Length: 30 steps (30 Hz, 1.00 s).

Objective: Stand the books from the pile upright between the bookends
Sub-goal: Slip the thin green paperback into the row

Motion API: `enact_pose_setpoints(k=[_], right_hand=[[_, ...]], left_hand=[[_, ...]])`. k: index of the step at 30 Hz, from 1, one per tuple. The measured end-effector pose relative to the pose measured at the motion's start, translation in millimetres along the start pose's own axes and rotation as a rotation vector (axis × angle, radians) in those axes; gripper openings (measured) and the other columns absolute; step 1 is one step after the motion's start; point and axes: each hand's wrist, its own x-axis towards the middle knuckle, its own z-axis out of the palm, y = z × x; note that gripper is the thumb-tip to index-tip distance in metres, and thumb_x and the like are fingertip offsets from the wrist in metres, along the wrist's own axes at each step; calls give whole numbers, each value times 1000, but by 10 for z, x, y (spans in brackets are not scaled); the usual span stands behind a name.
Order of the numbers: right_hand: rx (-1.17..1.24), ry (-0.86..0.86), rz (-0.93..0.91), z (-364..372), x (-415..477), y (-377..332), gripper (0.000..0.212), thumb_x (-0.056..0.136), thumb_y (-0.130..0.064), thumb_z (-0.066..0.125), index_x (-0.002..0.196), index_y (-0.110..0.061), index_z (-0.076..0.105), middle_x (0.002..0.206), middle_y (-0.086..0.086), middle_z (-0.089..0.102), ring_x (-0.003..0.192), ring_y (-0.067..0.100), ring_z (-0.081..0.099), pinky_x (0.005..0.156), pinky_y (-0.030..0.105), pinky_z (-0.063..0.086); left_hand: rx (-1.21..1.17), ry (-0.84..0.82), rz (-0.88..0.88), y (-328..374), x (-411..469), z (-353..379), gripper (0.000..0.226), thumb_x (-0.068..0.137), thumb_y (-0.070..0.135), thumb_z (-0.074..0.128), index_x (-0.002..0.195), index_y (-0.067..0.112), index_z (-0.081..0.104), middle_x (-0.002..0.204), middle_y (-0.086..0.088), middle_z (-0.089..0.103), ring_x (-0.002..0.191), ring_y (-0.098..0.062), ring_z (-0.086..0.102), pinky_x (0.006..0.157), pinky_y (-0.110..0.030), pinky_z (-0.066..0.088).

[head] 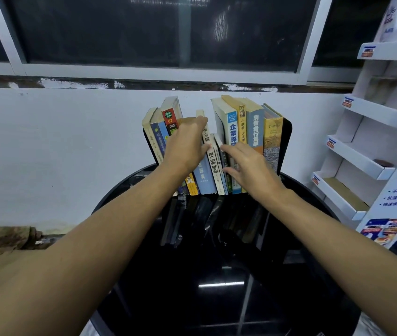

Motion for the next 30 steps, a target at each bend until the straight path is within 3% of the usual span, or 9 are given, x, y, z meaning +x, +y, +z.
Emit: enact_pose_setpoints(k=[3,9,19,23,30], right_hand=[[-73,15,5,27,60,-4,60,81,-14,82,136,-8,58,111,8,65,107,25,56,90,42,54],[-206,82,-24,83,91,25,60,75,-22,87,129,-11,65,104,4,67,96,28,54,75,45,50],[-313,98,-28,117,155,93,59,74,-35,86,126,-15,68,96,1,70,92,28,52,76,42,39],[-347,97,-31,134,161,114,59,74,-39,85,126,-16,68,94,0,71,92,28,52,76,41,37],[-389,100,-35,176,120,196,62,75,-47,82,128,-19,67,93,-3,70,93,26,49,77,42,36]], left_hand=[[3,0,0,7,2,-12,44,87,27,79,122,16,55,111,-7,69,101,-31,65,76,-44,57],[-1,-2,-10,19,8,-19,45,88,25,79,125,15,55,112,-8,70,103,-32,66,79,-46,58],[-17,1,-16,12,28,-5,47,86,23,79,126,14,56,112,-11,69,106,-35,64,82,-50,57],[-24,7,-8,19,37,17,40,86,23,79,118,17,56,107,-7,70,101,-33,66,78,-48,58],[-19,15,5,37,57,42,47,87,23,78,127,15,55,112,-9,71,105,-34,66,82,-49,58]])
